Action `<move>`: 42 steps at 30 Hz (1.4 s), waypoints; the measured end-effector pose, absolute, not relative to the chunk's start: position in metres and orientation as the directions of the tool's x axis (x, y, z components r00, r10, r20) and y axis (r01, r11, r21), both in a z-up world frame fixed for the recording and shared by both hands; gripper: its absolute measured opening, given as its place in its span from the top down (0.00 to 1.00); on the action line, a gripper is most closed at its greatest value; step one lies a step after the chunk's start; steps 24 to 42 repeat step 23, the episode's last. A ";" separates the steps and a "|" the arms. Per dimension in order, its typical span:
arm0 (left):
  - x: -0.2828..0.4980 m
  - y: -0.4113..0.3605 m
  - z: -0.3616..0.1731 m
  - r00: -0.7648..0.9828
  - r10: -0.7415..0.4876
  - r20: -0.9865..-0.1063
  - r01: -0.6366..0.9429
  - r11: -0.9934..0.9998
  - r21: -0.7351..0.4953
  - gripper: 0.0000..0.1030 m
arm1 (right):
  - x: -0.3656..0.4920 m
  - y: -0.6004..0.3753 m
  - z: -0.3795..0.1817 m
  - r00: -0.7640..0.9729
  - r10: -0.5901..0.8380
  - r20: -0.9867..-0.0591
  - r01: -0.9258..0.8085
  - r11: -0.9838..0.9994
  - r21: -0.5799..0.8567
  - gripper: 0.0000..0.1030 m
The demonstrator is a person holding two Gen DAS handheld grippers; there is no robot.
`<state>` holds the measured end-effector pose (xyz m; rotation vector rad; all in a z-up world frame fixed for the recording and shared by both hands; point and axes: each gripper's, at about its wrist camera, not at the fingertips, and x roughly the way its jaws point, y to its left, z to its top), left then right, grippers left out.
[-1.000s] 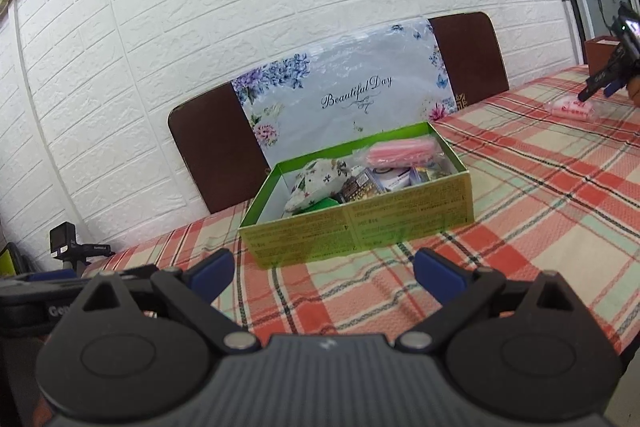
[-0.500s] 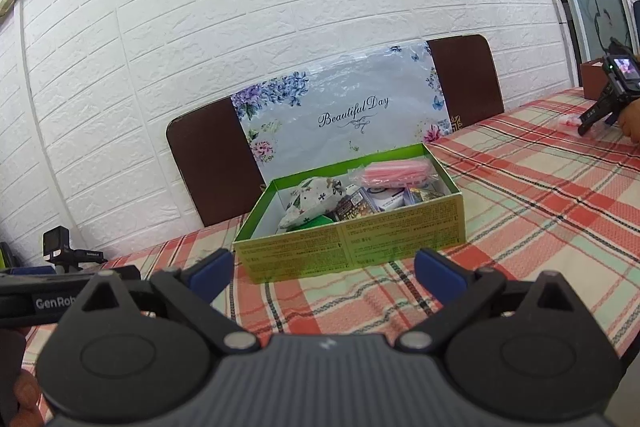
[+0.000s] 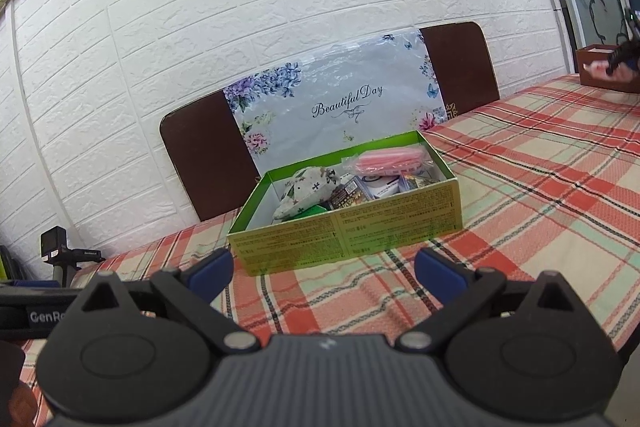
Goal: Organize objects
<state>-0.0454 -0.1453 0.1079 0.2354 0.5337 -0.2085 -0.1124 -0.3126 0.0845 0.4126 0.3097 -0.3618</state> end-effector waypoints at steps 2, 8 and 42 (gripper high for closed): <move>-0.044 -0.145 0.106 0.829 -0.138 -0.542 0.262 0.952 0.158 0.00 | -0.112 -0.313 0.083 0.889 -0.276 -0.365 0.402 0.852 0.335 0.02; -0.043 -0.148 0.103 0.814 -0.148 -0.561 0.279 0.948 0.155 0.00 | -0.111 -0.314 0.080 0.886 -0.271 -0.377 0.405 0.848 0.341 0.02; -0.040 -0.149 0.098 0.804 -0.147 -0.576 0.292 0.942 0.167 0.00 | -0.111 -0.315 0.077 0.883 -0.271 -0.382 0.408 0.846 0.343 0.02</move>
